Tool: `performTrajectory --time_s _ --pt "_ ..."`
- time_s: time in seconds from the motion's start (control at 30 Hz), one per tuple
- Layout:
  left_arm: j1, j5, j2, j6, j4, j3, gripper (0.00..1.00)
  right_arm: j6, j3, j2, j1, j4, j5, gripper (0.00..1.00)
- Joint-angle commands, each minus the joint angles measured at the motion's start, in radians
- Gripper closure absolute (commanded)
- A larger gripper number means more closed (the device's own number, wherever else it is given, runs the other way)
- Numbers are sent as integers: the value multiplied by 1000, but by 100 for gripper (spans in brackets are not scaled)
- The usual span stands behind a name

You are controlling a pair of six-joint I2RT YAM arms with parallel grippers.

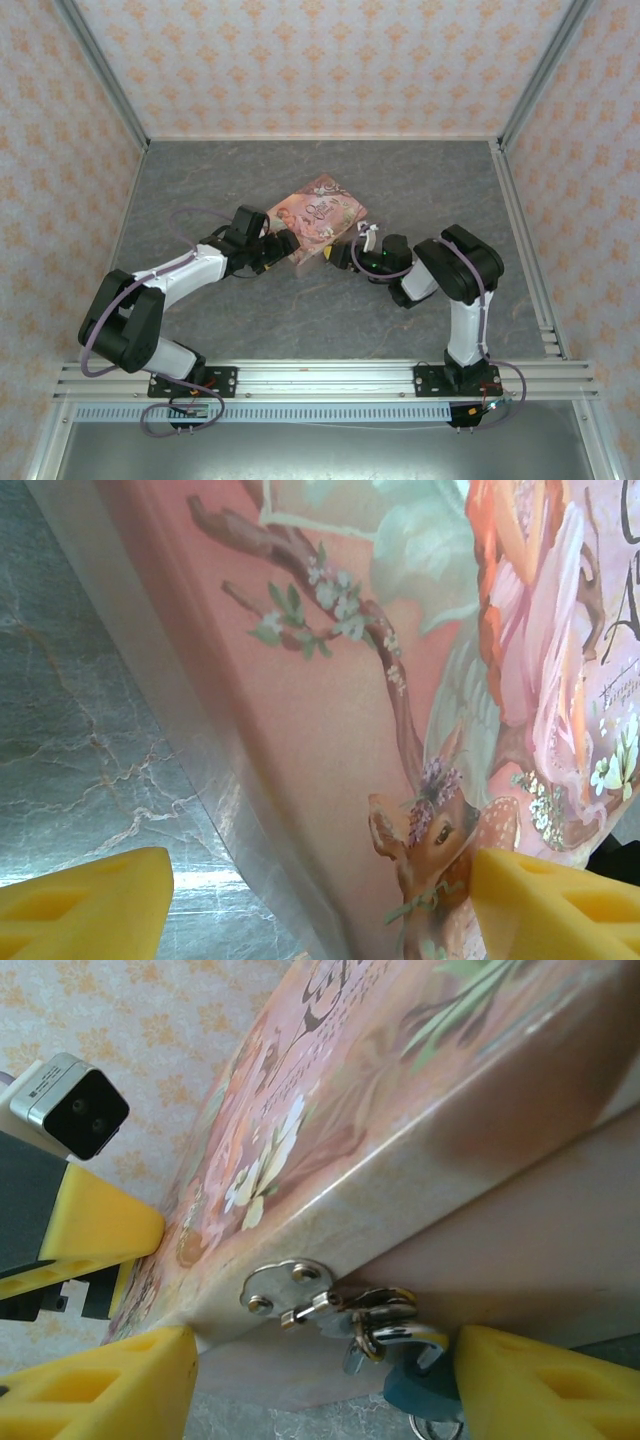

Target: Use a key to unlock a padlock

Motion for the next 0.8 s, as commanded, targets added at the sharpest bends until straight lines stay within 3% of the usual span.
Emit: performTrajectory --time_s 0.0,0.2,0.77 --pt "-13 -56 42 -4 -96 -30 22 -8 21 -4 15 76 -47 35" --pt "-14 -59 41 -4 -100 -30 22 -23 -1 -29 15 76 -52 45" --pt "-14 -63 42 -2 -103 -31 22 -62 -43 -91 15 76 -51 49"
